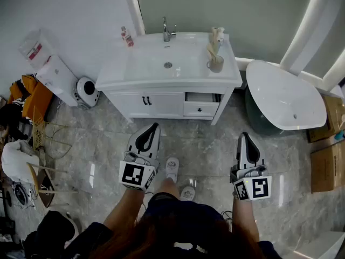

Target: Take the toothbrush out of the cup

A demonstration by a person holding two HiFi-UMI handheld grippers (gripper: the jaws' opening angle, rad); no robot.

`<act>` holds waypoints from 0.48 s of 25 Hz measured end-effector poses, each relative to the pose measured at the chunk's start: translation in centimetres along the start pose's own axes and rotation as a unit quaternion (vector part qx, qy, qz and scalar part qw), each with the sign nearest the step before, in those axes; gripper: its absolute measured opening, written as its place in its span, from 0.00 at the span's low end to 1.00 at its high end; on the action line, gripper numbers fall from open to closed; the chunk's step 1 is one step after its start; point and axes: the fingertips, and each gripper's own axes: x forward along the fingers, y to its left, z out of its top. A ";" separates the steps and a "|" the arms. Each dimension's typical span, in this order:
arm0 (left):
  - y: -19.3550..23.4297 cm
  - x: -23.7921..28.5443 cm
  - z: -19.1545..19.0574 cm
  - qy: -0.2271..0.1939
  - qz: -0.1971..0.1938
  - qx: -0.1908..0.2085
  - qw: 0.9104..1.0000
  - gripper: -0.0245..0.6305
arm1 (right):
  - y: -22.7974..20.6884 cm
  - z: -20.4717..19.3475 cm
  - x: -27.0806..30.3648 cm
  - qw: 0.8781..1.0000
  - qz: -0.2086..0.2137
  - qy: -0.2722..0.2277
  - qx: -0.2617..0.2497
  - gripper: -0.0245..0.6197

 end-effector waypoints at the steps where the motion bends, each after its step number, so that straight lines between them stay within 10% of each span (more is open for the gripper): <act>1: -0.6 -0.2 0.1 0.000 -0.004 0.006 1.000 0.07 | 0.0 0.1 -0.3 1.000 0.001 0.000 -0.001 0.06; 12: -3.0 -0.3 1.5 -0.005 0.001 0.001 1.000 0.07 | -0.7 1.9 -2.5 1.000 0.012 -0.012 0.008 0.06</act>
